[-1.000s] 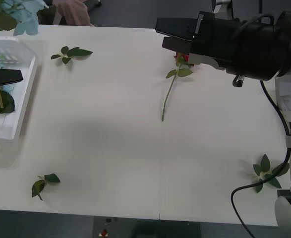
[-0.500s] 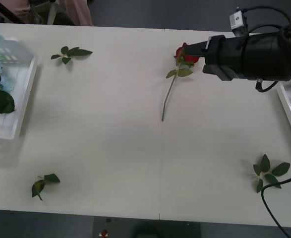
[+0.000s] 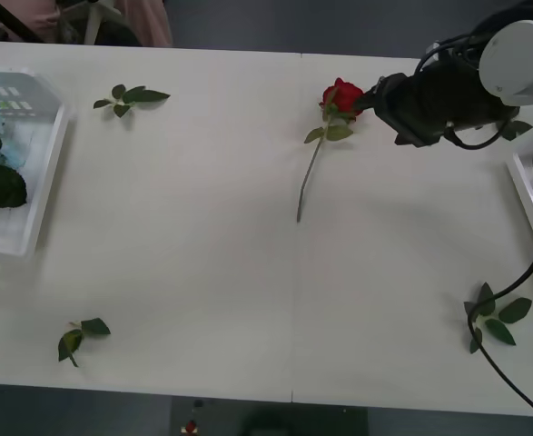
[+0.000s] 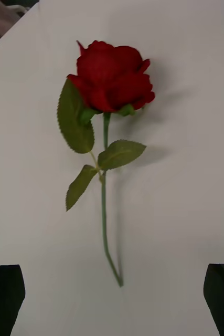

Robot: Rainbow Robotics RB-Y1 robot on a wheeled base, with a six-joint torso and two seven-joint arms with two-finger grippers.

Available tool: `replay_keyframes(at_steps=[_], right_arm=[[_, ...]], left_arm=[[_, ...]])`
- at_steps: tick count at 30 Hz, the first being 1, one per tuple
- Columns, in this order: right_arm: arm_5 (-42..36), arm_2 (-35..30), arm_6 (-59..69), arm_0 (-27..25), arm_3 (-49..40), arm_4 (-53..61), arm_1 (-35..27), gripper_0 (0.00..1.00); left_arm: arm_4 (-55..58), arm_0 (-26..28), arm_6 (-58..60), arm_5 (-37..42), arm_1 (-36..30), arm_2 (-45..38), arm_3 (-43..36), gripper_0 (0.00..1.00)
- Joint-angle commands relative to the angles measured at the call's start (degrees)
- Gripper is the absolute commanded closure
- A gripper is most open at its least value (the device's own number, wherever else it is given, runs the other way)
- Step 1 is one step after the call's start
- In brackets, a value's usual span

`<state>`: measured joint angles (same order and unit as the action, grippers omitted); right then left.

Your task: Put the red flowers into the right box and the blue flowers into the left box

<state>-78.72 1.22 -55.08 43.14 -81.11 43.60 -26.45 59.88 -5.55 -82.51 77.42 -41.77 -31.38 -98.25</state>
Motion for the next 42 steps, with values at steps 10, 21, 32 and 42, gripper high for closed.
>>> replay_keyframes(at_steps=[10, 21, 32, 42], right_arm=[[8.76, 7.39, 1.29, 10.29, 16.33, -11.61, 2.63, 0.00], [19.48, 11.26, 1.55, 14.51, 26.88, -21.01, 7.47, 0.00], [27.48, 11.26, 1.55, 14.51, 33.30, -29.71, 13.09, 0.00], [28.27, 12.40, 1.64, 14.43, 35.76, -33.23, 16.70, 0.00]], left_arm=[[-5.30, 0.10, -4.15, -2.36, -2.08, 4.22, 0.43, 0.99], [-5.47, 1.25, -5.38, -3.51, -2.08, 3.95, 0.43, 0.46], [-4.33, 1.42, -6.43, -3.51, -2.08, 3.16, 0.43, 0.32], [-4.06, 1.42, -7.05, -3.51, -2.08, 3.07, 0.52, 0.06]])
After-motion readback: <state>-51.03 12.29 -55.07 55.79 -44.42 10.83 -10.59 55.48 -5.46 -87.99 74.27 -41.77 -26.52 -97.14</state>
